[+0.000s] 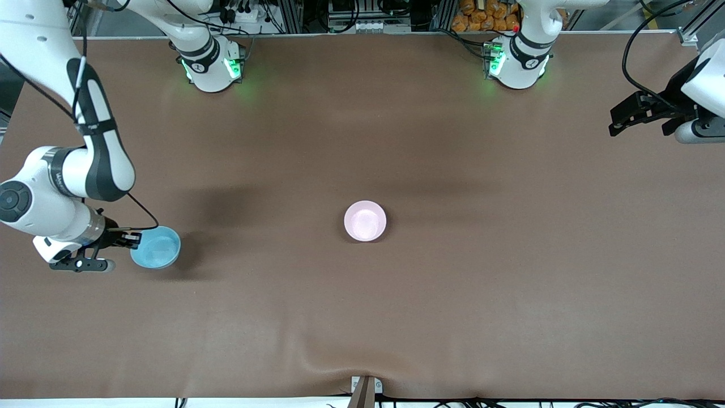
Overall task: Stack pink and blue bowls on white bowl
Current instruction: 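Grasp the blue bowl rim with the right gripper and lift it, then carry the blue bowl with the right gripper onto the pink bowl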
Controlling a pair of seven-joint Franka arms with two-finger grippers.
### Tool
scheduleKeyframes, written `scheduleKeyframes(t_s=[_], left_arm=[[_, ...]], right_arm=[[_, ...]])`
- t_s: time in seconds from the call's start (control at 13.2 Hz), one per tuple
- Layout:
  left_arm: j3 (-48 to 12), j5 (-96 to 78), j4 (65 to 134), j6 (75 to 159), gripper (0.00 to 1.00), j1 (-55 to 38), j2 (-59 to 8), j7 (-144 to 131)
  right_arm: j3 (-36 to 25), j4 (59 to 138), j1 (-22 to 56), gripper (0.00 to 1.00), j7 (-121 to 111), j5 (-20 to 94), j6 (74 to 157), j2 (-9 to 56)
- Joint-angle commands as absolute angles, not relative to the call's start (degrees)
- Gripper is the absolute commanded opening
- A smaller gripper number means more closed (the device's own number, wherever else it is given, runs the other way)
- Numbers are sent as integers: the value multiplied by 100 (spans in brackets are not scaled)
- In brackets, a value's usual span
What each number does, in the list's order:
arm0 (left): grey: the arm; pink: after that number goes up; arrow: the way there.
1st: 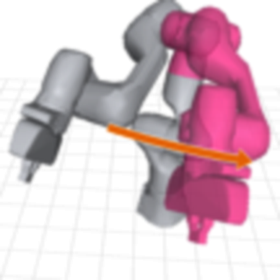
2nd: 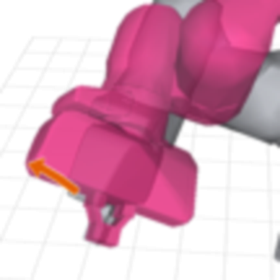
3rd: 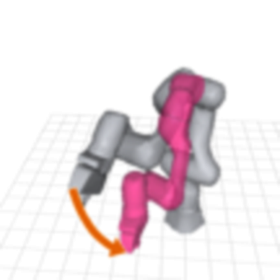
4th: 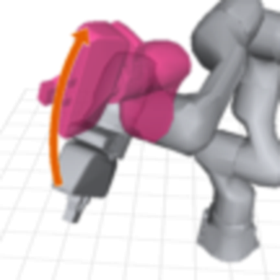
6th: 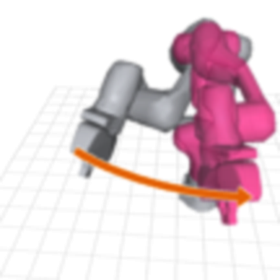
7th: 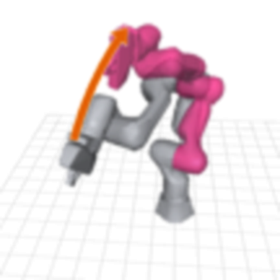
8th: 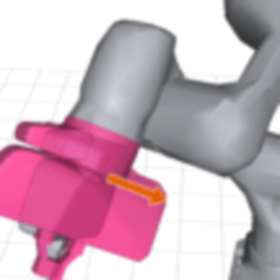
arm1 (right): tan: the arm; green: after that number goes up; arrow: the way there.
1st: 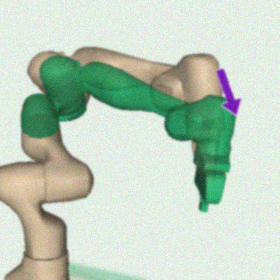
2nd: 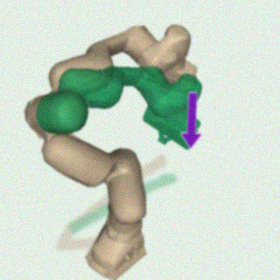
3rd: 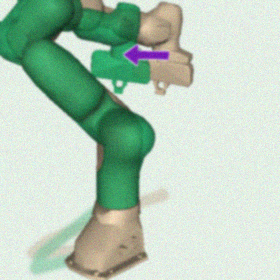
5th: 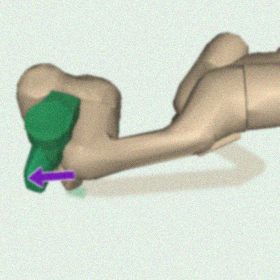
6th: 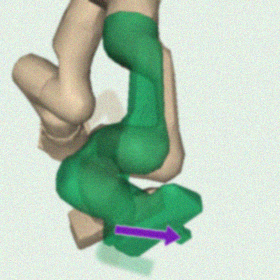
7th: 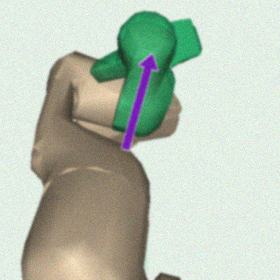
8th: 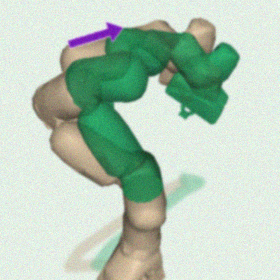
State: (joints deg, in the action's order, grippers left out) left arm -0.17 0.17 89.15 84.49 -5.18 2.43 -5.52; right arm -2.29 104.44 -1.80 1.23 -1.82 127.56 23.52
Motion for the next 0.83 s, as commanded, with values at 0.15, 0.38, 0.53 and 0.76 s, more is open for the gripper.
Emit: scheduleKeyframes(t_s=[0.15, 0.38, 0.53, 0.76], left_arm=[[-18, -35, 8833, 8455, 100, -510, 220, -519], [-26, -44, 8842, 8446, 100, -527, 220, -571], [-26, -44, 8824, 8455, 100, -536, 220, -563], [-18, -44, 8833, 8446, 100, -527, 228, -553]], right_arm=[[-89, 10494, 1105, 0, 2665, -132, 12516, 1960], [44, 10249, 1800, 0, 4338, -123, 12524, 2039], [44, 10230, 1995, 0, 4544, 365, 12507, 2048], [44, 10187, 2354, 0, 4544, 1904, 12191, 2048]])
